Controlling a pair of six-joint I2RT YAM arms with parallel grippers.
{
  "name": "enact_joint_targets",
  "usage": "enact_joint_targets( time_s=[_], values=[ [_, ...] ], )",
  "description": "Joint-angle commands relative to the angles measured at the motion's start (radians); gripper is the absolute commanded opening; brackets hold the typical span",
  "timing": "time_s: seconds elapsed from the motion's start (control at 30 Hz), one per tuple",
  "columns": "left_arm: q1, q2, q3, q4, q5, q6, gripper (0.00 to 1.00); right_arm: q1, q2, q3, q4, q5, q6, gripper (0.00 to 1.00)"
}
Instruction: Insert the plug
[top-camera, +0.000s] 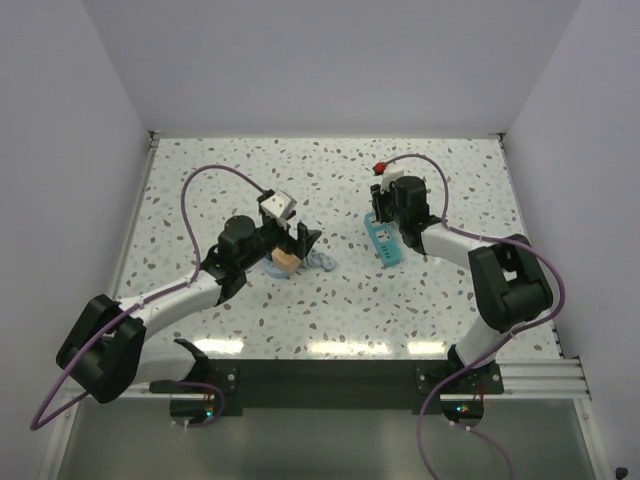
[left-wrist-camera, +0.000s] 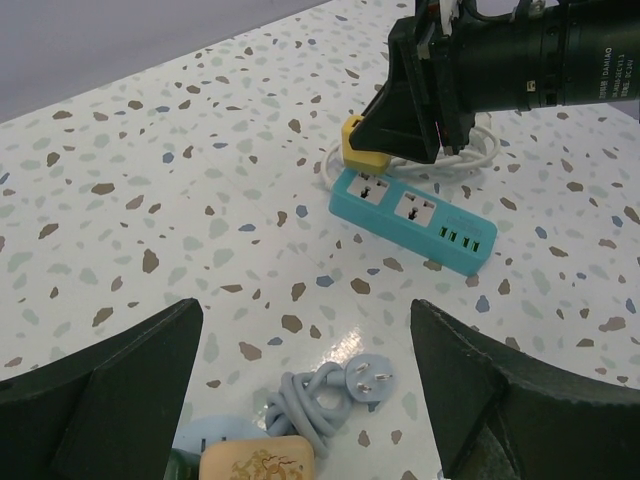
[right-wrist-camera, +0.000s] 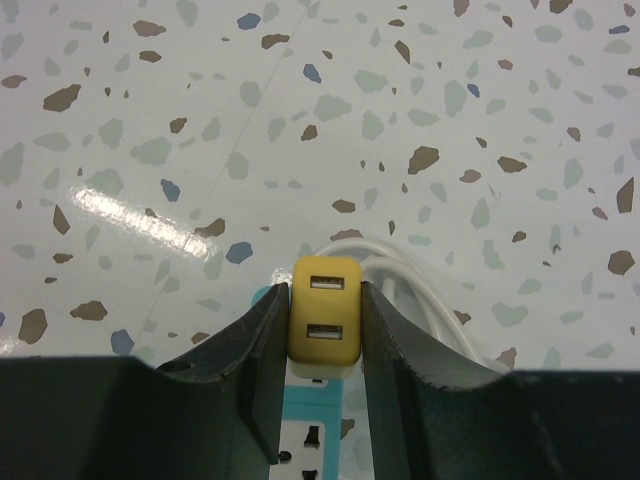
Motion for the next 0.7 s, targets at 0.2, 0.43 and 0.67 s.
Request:
enact_joint_targets(
  time_s=[0.2,0.43,0.67],
  values=[
    [0.007,-0.003,0.010,0.059,0.028,-0.017,0.90,-0.004,-0.028,0.028,-0.072,-0.025,0.000,0.00],
    [0.007,-0.025,-0.004,0.064,0.031,-0.021,0.90,0.002,-0.053,0.011,-0.106,-0.025,0.009,0.00],
    [0.009,-0.053,-0.016,0.064,0.025,-0.021,0.90,0.019,-0.034,0.037,-0.145,-0.025,-0.003,0.00]
  ],
)
